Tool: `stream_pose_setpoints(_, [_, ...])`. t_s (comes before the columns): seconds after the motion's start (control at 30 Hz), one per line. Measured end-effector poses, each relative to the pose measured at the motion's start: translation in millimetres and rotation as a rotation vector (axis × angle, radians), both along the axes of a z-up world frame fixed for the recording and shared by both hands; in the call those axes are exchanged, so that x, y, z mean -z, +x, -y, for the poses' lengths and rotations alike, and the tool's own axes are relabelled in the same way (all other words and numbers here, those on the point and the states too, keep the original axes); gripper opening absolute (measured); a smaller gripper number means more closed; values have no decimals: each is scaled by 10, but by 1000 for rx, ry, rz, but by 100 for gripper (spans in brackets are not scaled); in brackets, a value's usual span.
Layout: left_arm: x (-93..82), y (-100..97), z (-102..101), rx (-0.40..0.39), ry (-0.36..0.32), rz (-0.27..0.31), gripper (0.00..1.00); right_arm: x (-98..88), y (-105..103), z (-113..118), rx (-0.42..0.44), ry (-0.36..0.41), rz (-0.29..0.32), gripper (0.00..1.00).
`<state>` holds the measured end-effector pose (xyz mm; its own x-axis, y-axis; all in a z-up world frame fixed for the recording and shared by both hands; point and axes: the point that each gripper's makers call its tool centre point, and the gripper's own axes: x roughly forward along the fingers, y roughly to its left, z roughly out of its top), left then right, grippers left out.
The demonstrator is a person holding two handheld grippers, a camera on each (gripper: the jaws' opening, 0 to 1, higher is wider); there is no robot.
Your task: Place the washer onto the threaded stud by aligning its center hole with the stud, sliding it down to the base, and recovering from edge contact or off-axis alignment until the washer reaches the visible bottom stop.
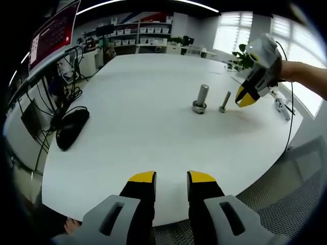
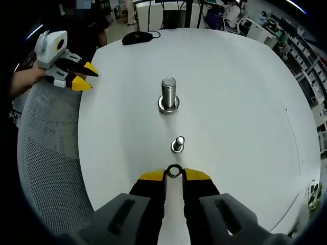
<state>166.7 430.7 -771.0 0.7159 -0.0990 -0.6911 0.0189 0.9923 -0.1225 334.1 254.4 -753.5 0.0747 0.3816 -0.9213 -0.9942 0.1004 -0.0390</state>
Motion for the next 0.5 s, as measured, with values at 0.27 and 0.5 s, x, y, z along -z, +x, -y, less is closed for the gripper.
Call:
stream_pose_setpoints(0.27, [1, -1, -1, 0, 0, -2, 22, -194, -24, -154, -23, 32, 27, 14])
stream_pose_setpoints(0.5, [2, -2, -3, 0, 1, -3, 22, -219, 22, -268, -44, 34, 41, 14])
